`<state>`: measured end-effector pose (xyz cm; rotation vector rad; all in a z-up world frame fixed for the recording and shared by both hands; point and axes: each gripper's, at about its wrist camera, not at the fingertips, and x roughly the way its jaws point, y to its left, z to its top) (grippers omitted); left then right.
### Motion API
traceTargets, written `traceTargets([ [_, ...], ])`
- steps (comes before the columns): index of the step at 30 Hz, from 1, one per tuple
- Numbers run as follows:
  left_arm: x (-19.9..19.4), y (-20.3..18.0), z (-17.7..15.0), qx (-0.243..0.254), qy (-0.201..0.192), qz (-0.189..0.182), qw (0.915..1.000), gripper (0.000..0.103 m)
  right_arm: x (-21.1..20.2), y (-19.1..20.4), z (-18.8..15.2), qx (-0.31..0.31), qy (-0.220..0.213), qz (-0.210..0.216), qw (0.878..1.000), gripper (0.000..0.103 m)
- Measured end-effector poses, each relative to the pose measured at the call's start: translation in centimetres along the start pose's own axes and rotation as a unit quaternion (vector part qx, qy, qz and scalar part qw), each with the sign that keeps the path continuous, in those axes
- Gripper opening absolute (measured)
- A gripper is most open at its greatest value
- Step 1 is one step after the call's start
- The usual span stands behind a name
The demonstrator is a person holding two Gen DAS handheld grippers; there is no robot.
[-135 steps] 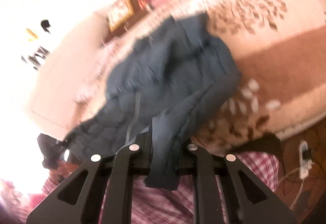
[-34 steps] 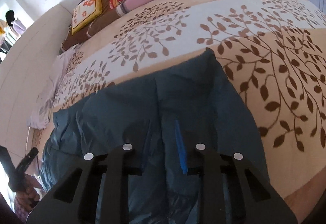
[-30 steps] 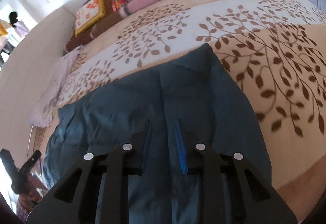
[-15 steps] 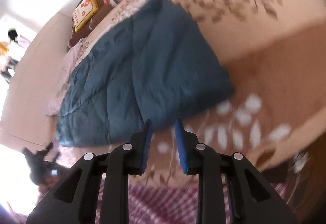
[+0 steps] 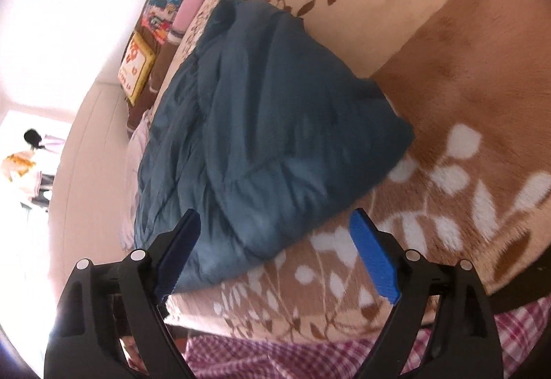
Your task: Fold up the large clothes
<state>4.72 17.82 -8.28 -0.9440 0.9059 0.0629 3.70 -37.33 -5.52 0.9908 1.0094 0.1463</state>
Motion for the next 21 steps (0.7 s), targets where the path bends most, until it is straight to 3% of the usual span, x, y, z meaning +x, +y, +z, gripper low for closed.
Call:
traceTargets([
  [4,0.8,-0.5,0.6,-0.005,-0.010,0.003,0.9999,0.094,2.0,-0.3,1.5,0.017,-0.004,-0.011,1.000,0.086],
  [6,1.1,-0.7,0.7,-0.003,-0.015,0.014,0.9998,0.087,2.5,-0.3,1.9,0.023,-0.014,-0.009,1.000,0.084],
  [7,0.9,-0.7,0.8,0.001,-0.020,0.014,0.9997,0.074,2.6,0.0,2.0,0.018,-0.017,-0.014,1.000,0.071],
  [9,0.3,-1.0,0.9,0.020,-0.029,0.002,0.9994,0.040,2.9,0.2,2.3,0.006,-0.011,-0.015,1.000,0.056],
  [10,-0.2,-1.3,0.7,0.034,-0.034,-0.010,0.9988,0.033,2.7,0.2,2.3,0.004,-0.011,-0.007,1.000,0.047],
  [11,-0.6,-1.6,0.7,0.043,-0.037,-0.014,0.9983,0.025,2.5,0.1,2.3,0.000,-0.012,-0.005,1.000,0.043],
  [13,-1.8,-2.1,0.4,0.062,-0.045,-0.024,0.9968,0.020,1.9,0.4,2.0,-0.013,-0.013,0.001,1.000,0.032],
  [15,-3.2,-2.3,-0.2,0.077,-0.049,-0.028,0.9954,0.019,1.1,0.9,1.4,-0.028,-0.014,-0.002,1.000,0.029],
  [21,-6.4,0.1,-2.4,0.095,-0.033,-0.015,0.9948,0.018,-1.1,0.8,-2.2,-0.052,0.010,-0.011,0.999,0.028],
])
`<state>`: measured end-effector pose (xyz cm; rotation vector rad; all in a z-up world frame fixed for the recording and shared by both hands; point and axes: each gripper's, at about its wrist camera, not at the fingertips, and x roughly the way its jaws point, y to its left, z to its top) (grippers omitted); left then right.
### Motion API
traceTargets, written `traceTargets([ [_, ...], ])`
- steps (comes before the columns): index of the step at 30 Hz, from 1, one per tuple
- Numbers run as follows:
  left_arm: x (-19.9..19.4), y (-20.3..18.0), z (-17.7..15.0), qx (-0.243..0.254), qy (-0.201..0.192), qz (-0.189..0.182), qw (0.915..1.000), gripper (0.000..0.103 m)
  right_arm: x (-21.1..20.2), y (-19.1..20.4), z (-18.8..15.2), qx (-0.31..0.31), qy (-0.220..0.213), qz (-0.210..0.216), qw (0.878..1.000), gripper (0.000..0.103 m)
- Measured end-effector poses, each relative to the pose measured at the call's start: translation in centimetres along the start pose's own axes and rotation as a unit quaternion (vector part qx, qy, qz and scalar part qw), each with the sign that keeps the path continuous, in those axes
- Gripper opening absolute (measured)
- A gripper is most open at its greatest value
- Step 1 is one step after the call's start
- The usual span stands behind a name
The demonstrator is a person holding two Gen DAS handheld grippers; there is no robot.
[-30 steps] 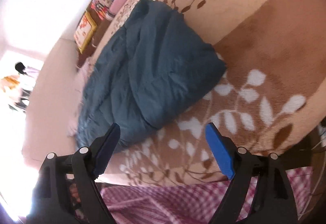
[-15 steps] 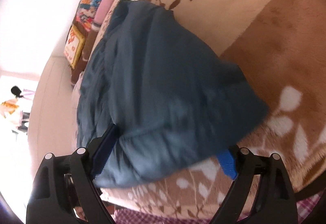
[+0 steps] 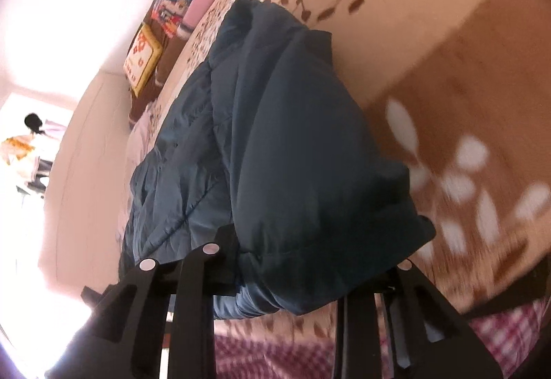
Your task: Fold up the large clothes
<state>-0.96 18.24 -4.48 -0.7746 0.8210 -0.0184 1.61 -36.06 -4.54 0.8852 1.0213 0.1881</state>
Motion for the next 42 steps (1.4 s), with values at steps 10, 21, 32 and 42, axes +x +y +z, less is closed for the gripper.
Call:
traceTargets([
  [10,-0.1,2.5,-2.6,0.005,0.021,0.049,0.9986,0.030,0.4,-2.7,-3.0,0.026,0.044,-0.057,0.997,0.056],
  [21,0.9,0.9,-2.4,0.002,0.024,0.134,0.9907,0.058,-6.3,-0.8,-3.1,-0.121,-0.018,-0.203,0.971,0.066],
  [32,0.9,-0.5,-2.6,0.006,0.012,0.208,0.9781,0.068,-3.2,7.1,-2.3,-0.335,-0.015,-0.181,0.924,0.065],
  [42,0.0,-1.1,-3.2,0.043,0.010,0.242,0.9694,0.071,0.7,10.1,-4.9,-0.363,0.039,-0.136,0.921,0.062],
])
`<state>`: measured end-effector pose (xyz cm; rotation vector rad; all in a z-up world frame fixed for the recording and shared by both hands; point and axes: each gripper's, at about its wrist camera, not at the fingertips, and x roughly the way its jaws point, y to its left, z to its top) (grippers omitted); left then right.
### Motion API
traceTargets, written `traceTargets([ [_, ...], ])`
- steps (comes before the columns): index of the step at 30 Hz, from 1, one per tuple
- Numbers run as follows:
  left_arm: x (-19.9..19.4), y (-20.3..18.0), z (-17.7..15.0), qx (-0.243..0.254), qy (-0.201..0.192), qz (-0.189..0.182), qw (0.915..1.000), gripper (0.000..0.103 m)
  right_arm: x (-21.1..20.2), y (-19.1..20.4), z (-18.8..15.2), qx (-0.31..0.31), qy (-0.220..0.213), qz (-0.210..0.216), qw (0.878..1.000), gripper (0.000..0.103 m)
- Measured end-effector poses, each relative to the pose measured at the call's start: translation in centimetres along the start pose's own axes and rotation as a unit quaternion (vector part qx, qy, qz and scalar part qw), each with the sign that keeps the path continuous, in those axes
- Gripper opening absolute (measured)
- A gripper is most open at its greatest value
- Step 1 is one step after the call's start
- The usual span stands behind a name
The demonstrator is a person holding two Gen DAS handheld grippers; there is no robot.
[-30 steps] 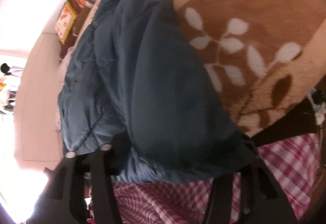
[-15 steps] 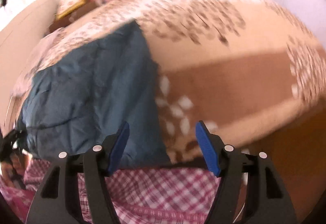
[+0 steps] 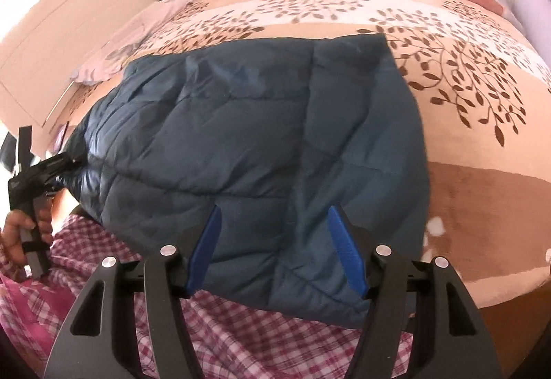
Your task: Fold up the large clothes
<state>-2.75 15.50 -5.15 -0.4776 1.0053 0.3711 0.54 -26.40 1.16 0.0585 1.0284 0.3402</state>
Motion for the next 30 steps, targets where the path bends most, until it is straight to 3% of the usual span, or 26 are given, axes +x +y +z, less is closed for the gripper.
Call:
traceTargets([
  [3,-0.1,-0.2,-0.1,0.014,-0.002,0.000,0.9999,0.072,0.1,0.8,0.1,0.010,-0.002,0.014,1.000,0.052],
  [7,-0.4,-0.2,-0.3,0.035,0.002,-0.009,0.9994,0.072,1.2,3.0,1.4,0.010,0.010,0.047,0.999,0.021],
  [9,-0.4,-0.1,-0.3,0.046,0.004,-0.015,0.9988,0.072,1.9,5.1,2.4,-0.010,0.011,0.051,0.999,0.012],
  [13,-0.5,-0.2,-0.5,0.063,0.001,-0.023,0.9977,0.072,3.5,9.2,4.0,-0.049,0.019,0.058,0.997,0.010],
  [18,-0.6,-0.1,-0.7,0.075,0.000,-0.035,0.9966,0.073,6.8,12.8,5.8,-0.080,0.045,0.035,0.995,0.010],
  [23,-0.6,-0.1,-0.7,0.081,-0.004,-0.049,0.9955,0.077,11.6,13.6,6.3,-0.085,0.096,-0.016,0.992,0.008],
  [30,-0.3,-0.2,-0.6,0.099,-0.005,-0.065,0.9929,0.081,14.3,13.1,6.3,-0.057,0.129,-0.031,0.989,0.008],
])
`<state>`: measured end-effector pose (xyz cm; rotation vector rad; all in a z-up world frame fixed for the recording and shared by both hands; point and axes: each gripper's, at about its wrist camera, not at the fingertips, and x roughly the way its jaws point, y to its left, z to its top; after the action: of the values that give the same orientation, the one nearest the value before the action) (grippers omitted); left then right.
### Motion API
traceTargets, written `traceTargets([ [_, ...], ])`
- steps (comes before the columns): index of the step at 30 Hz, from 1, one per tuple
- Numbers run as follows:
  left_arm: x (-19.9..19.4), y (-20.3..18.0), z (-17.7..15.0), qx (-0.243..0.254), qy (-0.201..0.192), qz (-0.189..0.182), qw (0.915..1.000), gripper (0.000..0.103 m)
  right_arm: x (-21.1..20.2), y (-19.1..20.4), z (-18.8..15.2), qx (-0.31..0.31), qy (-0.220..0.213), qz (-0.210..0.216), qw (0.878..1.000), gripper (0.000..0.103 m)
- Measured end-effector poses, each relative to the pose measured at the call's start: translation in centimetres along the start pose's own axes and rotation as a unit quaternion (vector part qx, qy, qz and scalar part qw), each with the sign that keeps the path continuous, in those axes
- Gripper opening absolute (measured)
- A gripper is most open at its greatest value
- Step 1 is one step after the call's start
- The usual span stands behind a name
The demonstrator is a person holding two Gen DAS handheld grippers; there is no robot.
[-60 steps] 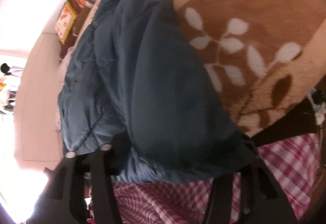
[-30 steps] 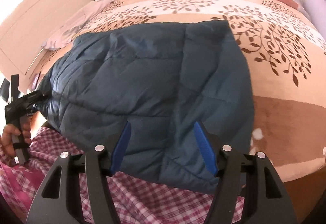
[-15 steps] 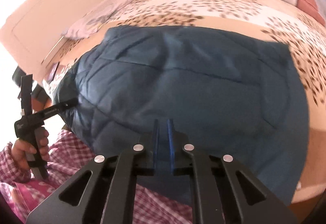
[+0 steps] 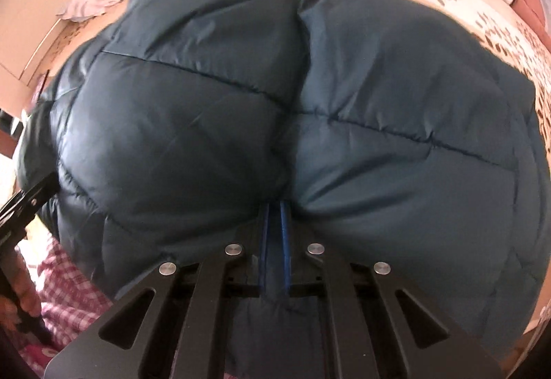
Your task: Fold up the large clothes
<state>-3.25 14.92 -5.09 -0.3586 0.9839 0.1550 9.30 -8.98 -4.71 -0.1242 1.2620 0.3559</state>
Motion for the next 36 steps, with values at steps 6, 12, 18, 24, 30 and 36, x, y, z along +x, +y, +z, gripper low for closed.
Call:
traceTargets([
  [6,0.5,0.3,0.1,-0.001,0.006,-0.013,0.9999,0.084,0.8,-0.8,-0.1,0.019,0.002,0.008,1.000,0.008],
  [12,0.7,0.5,0.2,0.004,0.009,-0.022,0.9997,0.085,1.3,-3.1,0.4,0.057,0.016,0.042,0.997,0.008],
  [18,0.8,0.5,0.3,0.016,0.013,-0.025,0.9995,0.086,1.3,-5.0,0.5,0.080,0.021,0.067,0.994,0.008],
  [24,0.7,0.2,0.3,0.033,0.015,-0.022,0.9991,0.086,0.9,-5.0,0.6,0.081,0.018,0.056,0.995,0.008],
  [30,0.5,0.0,0.3,0.030,0.013,-0.011,0.9994,0.086,0.9,-5.4,0.8,0.089,0.027,0.072,0.993,0.008],
  [36,0.6,-0.2,0.5,0.027,0.014,0.005,0.9995,0.086,0.5,-6.2,1.5,0.086,0.030,0.082,0.993,0.008],
])
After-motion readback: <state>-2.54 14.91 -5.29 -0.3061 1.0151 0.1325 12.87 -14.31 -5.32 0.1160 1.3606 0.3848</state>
